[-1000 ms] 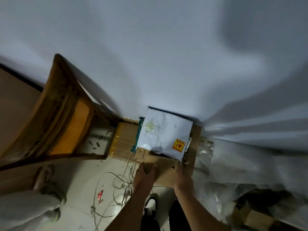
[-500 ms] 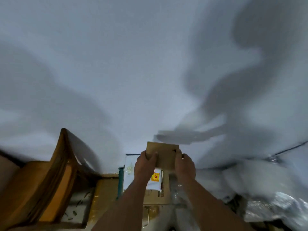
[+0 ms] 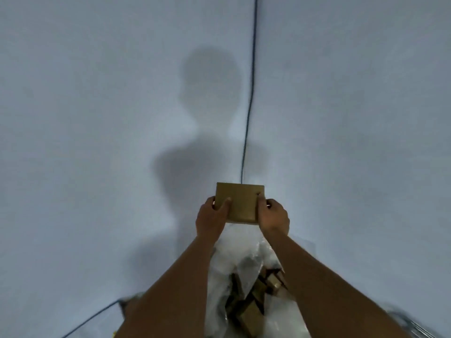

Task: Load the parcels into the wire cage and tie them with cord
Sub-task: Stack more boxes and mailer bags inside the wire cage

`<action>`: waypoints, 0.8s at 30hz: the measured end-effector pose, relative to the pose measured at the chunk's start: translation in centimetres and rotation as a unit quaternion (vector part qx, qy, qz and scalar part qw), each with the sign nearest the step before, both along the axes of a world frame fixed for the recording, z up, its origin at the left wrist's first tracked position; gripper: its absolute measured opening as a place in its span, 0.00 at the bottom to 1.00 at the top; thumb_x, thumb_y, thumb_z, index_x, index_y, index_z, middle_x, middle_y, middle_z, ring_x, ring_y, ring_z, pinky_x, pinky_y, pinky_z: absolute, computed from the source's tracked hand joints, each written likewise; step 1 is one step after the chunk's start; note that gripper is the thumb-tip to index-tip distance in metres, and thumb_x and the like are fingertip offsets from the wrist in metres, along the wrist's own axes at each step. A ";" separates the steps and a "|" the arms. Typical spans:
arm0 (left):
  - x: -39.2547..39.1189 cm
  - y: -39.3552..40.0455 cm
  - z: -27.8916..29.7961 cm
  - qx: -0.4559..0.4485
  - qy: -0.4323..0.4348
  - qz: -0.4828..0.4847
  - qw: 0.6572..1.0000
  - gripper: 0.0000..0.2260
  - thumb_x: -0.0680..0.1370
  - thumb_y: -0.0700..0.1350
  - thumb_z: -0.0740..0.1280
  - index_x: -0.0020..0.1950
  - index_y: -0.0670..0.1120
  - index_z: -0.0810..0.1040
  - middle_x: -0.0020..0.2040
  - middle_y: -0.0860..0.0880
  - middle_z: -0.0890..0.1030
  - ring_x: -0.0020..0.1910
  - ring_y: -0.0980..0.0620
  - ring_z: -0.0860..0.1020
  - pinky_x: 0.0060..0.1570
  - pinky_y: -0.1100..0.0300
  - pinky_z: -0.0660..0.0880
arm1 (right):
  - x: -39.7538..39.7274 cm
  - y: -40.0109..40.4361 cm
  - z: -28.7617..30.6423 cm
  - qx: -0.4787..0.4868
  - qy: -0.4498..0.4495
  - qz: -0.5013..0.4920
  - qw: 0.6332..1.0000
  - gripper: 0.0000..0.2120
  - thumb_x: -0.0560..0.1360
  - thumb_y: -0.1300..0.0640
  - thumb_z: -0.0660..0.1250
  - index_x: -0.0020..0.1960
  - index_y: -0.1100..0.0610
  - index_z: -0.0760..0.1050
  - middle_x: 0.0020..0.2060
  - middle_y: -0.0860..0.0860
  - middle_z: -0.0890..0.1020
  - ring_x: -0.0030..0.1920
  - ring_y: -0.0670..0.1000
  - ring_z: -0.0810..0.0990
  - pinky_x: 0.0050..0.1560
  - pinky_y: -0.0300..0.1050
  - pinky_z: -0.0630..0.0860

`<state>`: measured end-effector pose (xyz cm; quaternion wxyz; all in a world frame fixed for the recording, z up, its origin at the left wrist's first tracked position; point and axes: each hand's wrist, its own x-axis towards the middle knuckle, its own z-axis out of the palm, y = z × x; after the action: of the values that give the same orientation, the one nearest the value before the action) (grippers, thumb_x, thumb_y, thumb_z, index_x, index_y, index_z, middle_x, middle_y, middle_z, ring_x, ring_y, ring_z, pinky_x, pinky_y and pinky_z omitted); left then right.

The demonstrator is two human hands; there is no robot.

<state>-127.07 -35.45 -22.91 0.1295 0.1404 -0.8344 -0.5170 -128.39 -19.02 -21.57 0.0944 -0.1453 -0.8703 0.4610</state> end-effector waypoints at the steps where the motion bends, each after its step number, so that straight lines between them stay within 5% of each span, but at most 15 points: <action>1: -0.1 4.6 0.5 0.002 0.007 -0.030 1.000 0.26 0.77 0.67 0.64 0.66 0.51 0.77 0.53 0.51 0.82 0.52 0.48 0.80 0.56 0.49 0.78 | 0.6 4.7 0.4 0.001 0.010 -0.030 1.000 0.25 0.81 0.35 0.54 0.57 0.50 0.81 0.54 0.52 0.85 0.52 0.57 0.82 0.50 0.47 0.72; 9: 8.2 41.0 -7.0 0.053 -0.108 -0.260 0.958 0.24 0.78 0.66 0.64 0.66 0.52 0.76 0.56 0.53 0.81 0.54 0.48 0.79 0.58 0.53 0.76 | 14.4 41.2 -6.4 0.031 -0.042 -0.217 0.975 0.26 0.79 0.32 0.56 0.60 0.48 0.82 0.56 0.52 0.85 0.56 0.59 0.82 0.53 0.50 0.74; 13: 14.1 54.4 -13.9 0.054 -0.184 -0.348 0.918 0.21 0.78 0.65 0.66 0.64 0.52 0.77 0.53 0.52 0.82 0.51 0.49 0.81 0.51 0.56 0.75 | 23.0 54.4 -13.5 0.021 -0.103 -0.270 0.957 0.26 0.80 0.34 0.56 0.62 0.51 0.81 0.59 0.55 0.84 0.58 0.61 0.81 0.52 0.49 0.70; 20: 21.8 62.9 -30.2 0.024 -0.262 -0.374 0.889 0.22 0.74 0.64 0.68 0.61 0.50 0.81 0.52 0.52 0.84 0.49 0.52 0.82 0.50 0.54 0.80 | 32.5 62.1 -30.1 -0.045 -0.217 -0.309 0.925 0.29 0.79 0.32 0.57 0.65 0.52 0.80 0.56 0.56 0.85 0.55 0.59 0.83 0.57 0.53 0.79; 24: 26.0 60.7 -42.0 -0.048 -0.287 -0.334 0.897 0.14 0.74 0.62 0.66 0.48 0.52 0.80 0.41 0.53 0.82 0.39 0.52 0.82 0.35 0.57 0.78 | 36.2 59.4 -42.6 -0.107 -0.303 -0.298 0.899 0.28 0.79 0.32 0.56 0.66 0.49 0.80 0.53 0.52 0.86 0.49 0.54 0.83 0.51 0.50 0.81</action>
<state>-101.09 25.27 -64.93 -0.2891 -0.0106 -0.8569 -0.4267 -92.16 40.41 -64.12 -0.0572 -0.5401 -0.7181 0.4352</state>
